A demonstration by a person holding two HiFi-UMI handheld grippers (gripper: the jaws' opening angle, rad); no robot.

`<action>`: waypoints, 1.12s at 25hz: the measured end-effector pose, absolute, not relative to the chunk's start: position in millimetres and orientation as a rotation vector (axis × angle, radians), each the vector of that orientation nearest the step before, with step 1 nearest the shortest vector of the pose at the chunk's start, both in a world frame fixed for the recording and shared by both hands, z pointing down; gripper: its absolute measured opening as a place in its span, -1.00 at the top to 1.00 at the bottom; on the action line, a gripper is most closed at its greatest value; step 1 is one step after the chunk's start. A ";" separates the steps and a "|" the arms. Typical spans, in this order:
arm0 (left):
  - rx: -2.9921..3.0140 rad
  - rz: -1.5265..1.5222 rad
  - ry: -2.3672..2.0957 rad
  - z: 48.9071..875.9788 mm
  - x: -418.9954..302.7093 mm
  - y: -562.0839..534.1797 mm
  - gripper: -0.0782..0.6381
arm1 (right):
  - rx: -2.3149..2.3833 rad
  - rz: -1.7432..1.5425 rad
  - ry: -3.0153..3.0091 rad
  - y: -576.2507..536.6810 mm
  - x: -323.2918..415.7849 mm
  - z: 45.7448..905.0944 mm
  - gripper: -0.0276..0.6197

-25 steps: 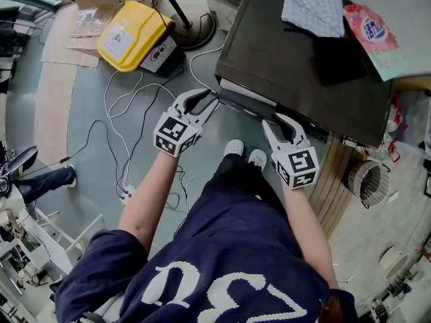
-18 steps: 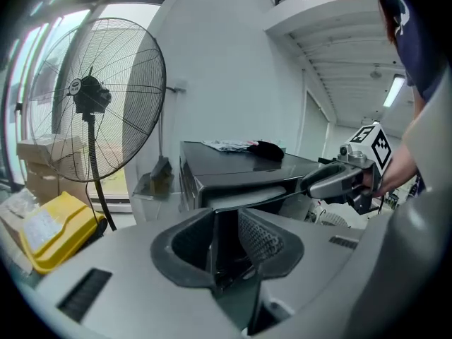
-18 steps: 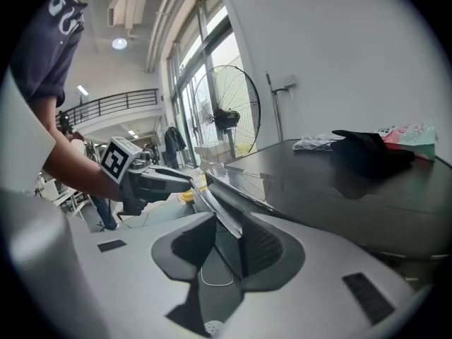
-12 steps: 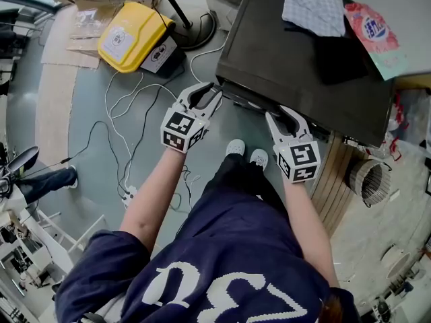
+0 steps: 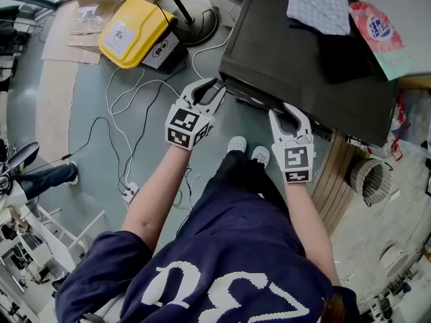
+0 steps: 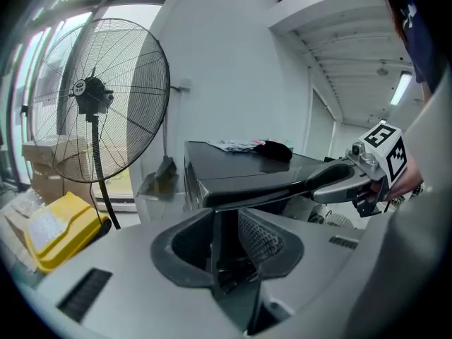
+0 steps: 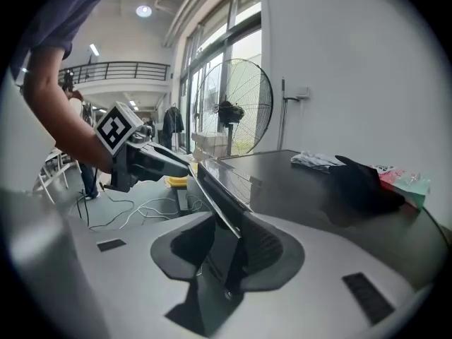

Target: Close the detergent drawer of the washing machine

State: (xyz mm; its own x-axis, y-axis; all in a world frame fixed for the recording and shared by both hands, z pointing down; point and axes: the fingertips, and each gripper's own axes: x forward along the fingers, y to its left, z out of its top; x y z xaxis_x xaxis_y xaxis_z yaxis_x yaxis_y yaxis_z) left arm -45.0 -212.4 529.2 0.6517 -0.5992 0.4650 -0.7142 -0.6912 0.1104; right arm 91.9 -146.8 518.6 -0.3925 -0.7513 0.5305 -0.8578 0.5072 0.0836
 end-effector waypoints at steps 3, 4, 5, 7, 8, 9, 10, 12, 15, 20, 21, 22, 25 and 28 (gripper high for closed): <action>2.579 0.581 -1.070 528.5 -43.6 -215.4 0.43 | 1.347 0.223 -2.230 -144.8 99.4 510.7 0.55; 2.578 0.580 -1.074 527.8 -42.6 -217.1 0.43 | 1.360 0.213 -2.230 -143.1 102.6 507.1 0.58; 2.579 0.581 -1.076 527.0 -42.1 -218.5 0.43 | 1.371 0.216 -2.235 -141.1 105.1 504.5 0.61; 2.579 0.577 -1.081 526.4 -42.9 -219.7 0.43 | 1.390 0.263 -2.260 -137.4 108.5 504.1 0.70; 2.577 0.573 -1.084 526.7 -43.6 -219.9 0.43 | 1.396 0.292 -2.275 -136.4 109.6 505.9 0.79; 2.575 0.572 -1.087 527.1 -44.1 -220.0 0.43 | 1.397 0.313 -2.290 -135.8 109.6 507.5 0.86; 2.573 0.576 -1.089 527.5 -44.3 -219.9 0.43 | 1.394 0.323 -2.302 -135.3 108.2 508.2 0.86; 2.567 0.587 -1.094 528.0 -44.0 -219.7 0.43 | 1.378 0.341 -2.310 -133.5 104.4 511.3 0.86; 2.553 0.587 -1.107 528.4 -43.1 -219.6 0.43 | 1.359 0.384 -2.279 -133.7 104.2 524.8 0.86; 2.525 0.579 -1.175 525.6 -47.2 -216.4 0.51 | 1.388 0.402 -2.260 -135.2 103.9 527.1 0.87; 2.520 0.567 -1.192 523.6 -49.3 -215.3 0.61 | 1.394 0.421 -2.265 -133.7 103.9 529.1 0.87; 2.521 0.555 -1.193 521.9 -49.6 -213.6 0.70 | 1.399 0.432 -2.271 -133.2 104.1 530.4 0.87; 2.562 0.589 -1.113 526.7 -38.2 -204.7 0.73 | 1.413 0.447 -2.285 -134.4 103.6 529.8 0.87; 2.591 0.630 -1.089 533.3 -27.9 -203.5 0.73 | 1.420 0.455 -2.292 -135.2 102.8 528.5 0.87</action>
